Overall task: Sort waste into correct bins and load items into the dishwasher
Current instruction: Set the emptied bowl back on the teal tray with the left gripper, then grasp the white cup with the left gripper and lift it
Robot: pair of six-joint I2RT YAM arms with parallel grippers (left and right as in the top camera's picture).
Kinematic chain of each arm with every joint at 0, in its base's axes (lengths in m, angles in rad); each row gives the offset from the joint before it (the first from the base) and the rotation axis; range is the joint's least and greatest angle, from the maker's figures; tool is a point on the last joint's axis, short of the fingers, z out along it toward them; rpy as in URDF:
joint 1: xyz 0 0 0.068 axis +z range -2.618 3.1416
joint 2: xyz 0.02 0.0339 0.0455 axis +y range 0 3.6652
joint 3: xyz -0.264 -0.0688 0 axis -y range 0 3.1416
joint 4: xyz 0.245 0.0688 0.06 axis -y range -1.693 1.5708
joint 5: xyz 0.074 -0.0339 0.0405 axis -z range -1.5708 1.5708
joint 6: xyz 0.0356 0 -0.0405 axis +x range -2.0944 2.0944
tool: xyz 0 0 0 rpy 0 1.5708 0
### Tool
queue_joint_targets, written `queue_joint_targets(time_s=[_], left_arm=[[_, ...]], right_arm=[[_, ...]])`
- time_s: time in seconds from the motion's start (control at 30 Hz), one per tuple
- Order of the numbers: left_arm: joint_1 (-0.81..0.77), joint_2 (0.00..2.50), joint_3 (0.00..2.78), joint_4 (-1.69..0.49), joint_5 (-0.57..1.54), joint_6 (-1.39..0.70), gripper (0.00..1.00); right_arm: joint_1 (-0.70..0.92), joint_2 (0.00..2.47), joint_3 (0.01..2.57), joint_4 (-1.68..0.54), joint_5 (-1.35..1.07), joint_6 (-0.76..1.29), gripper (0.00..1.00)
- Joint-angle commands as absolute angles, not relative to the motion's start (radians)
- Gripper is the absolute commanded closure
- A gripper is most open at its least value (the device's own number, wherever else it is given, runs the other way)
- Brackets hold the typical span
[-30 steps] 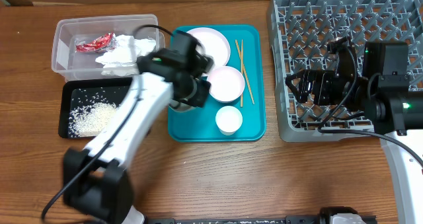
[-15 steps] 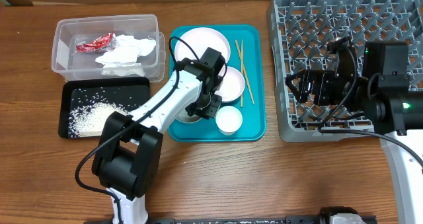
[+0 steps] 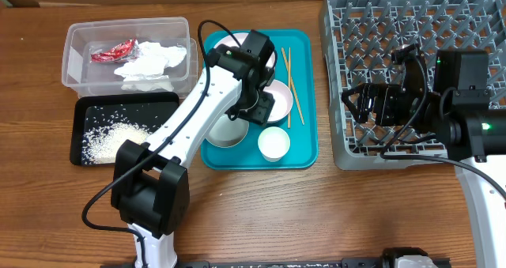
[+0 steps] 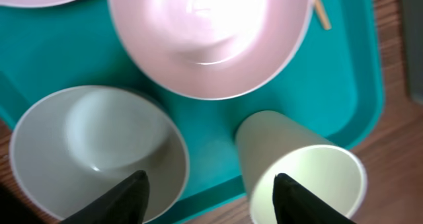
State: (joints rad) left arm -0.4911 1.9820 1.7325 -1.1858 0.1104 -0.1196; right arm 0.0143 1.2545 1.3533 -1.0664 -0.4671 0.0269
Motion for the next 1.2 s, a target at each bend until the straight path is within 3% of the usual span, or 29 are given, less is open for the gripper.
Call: queue_joint_targets(time_s=[0.0,0.43,0.63,0.87,1.17], left_arm=[[-0.499,1.982,1.746,-1.201,0.230,-0.022,0.37],[-0.543,1.986,1.599,-1.165,0.226,-0.004,0.47],[-0.543,1.986,1.563,-1.129,0.222,-0.004,0.73],[-0.544,1.986,1.551,-1.109,0.185,-0.007,0.73],[-0.545,1.988,1.548,-1.093,0.176,-0.026,0.96]], right_arm=[[0.012,1.254,1.375,-1.061,-0.473,0.030,0.00],[0.012,1.254,1.375,-1.045,-0.473,0.030,0.00],[0.012,1.254,1.375,-1.042,-0.473,0.030,0.00],[0.012,1.254,1.375,-1.044,-0.473,0.030,0.00],[0.012,1.254,1.375,-1.044,-0.473,0.030,0.00]])
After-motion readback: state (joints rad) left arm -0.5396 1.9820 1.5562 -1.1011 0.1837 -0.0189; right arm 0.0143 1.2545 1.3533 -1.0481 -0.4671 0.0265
